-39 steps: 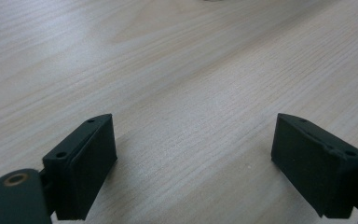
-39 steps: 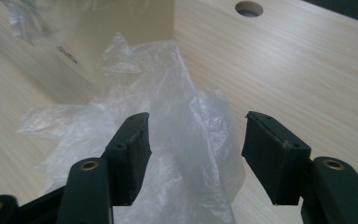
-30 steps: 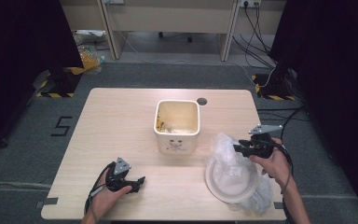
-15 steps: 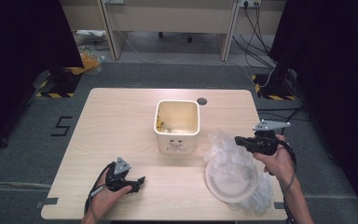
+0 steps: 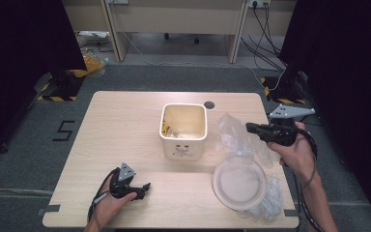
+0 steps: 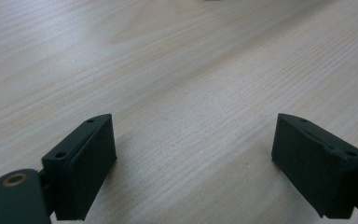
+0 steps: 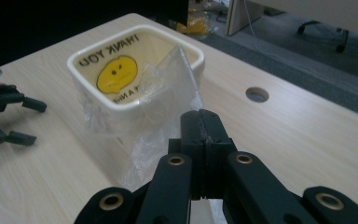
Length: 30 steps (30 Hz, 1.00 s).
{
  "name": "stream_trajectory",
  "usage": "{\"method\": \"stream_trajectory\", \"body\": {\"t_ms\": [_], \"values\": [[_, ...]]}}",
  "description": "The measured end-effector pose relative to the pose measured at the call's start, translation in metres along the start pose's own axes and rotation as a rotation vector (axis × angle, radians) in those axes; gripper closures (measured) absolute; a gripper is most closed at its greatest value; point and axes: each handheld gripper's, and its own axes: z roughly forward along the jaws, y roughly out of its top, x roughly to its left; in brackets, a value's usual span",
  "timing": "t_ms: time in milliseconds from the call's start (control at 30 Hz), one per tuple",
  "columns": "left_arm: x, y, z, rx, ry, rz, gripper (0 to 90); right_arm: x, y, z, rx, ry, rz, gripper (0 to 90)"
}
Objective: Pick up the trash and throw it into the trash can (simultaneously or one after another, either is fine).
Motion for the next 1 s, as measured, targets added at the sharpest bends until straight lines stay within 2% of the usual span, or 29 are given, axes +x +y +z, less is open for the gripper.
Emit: {"method": "stream_trajectory", "body": {"t_ms": [133, 300, 400, 533, 733, 1000], "values": [[0.000, 0.000, 0.000, 0.000, -0.001, 0.001, 12.7, 0.005, 0.026, -0.003, -0.018, 0.003, -0.030, 90.0], [0.000, 0.000, 0.000, 0.000, -0.001, 0.000, 12.7, 0.016, 0.062, 0.002, -0.050, 0.027, -0.069, 90.0], [0.000, 0.000, 0.000, 0.001, -0.001, 0.001, 12.6, 0.023, 0.083, 0.011, -0.071, 0.056, -0.078, 90.0], [0.000, 0.000, 0.000, -0.002, 0.001, 0.000, 12.6, 0.032, 0.104, 0.033, -0.064, 0.086, -0.095, 90.0], [0.000, 0.000, 0.000, -0.002, 0.000, 0.000, 12.8, 0.039, 0.120, 0.068, -0.048, 0.107, -0.091, 90.0], [0.000, 0.000, 0.000, 0.001, -0.001, 0.002, 12.8, 0.039, 0.123, 0.111, -0.021, 0.119, -0.056, 90.0]]}}
